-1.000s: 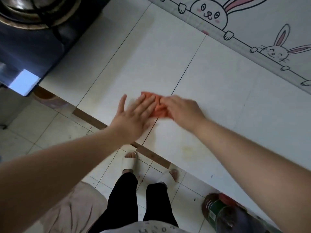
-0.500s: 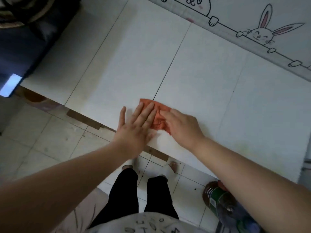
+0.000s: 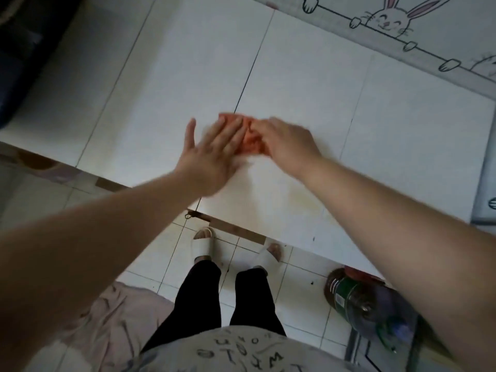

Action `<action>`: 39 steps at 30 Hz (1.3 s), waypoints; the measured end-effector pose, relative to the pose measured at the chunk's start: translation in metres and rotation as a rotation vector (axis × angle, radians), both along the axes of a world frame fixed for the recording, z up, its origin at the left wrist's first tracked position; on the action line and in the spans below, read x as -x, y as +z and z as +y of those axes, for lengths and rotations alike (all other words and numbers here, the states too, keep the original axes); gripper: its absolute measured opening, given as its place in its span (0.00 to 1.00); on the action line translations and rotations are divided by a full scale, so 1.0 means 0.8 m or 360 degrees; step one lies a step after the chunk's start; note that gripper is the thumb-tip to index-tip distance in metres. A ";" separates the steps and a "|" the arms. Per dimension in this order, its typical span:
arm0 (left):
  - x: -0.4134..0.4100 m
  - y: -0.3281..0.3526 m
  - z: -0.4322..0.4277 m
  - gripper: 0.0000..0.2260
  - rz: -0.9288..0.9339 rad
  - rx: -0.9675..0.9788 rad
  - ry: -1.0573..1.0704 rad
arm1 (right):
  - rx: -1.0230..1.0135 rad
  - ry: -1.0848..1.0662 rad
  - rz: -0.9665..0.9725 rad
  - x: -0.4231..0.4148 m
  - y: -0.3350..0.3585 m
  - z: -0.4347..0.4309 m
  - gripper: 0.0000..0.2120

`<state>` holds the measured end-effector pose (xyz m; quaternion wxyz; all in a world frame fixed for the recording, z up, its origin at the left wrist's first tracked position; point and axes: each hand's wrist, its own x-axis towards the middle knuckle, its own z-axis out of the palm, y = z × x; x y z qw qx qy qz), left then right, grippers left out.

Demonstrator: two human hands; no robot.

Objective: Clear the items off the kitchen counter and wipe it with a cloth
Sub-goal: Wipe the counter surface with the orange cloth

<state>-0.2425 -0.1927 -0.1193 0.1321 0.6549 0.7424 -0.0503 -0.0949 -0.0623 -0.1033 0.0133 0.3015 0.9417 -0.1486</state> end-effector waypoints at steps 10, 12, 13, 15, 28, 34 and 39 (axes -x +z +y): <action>-0.020 0.005 0.030 0.30 -0.0066 0.0099 0.0122 | 0.0067 -0.0178 0.0084 -0.009 -0.001 -0.007 0.21; -0.045 0.008 -0.013 0.31 -0.0066 0.0110 0.0032 | 0.0087 -0.0125 0.0201 -0.046 -0.005 -0.049 0.19; -0.059 0.007 -0.036 0.31 -0.0057 0.0124 -0.0020 | 0.0099 -0.0099 0.0229 -0.065 -0.007 -0.070 0.18; -0.087 0.004 -0.083 0.31 -0.0066 0.0104 -0.0110 | 0.0103 -0.0045 0.0205 -0.102 -0.009 -0.110 0.19; -0.089 0.002 -0.031 0.30 -0.0032 0.0055 -0.0282 | 0.0010 -0.0114 -0.0007 -0.112 -0.004 -0.059 0.20; -0.061 0.005 0.111 0.29 -0.0014 0.0152 -0.0124 | 0.0098 -0.0437 -0.0124 -0.055 0.008 0.060 0.21; -0.074 0.012 0.078 0.29 0.0011 0.0161 -0.0204 | 0.0067 -0.0416 0.0037 -0.080 0.005 0.019 0.23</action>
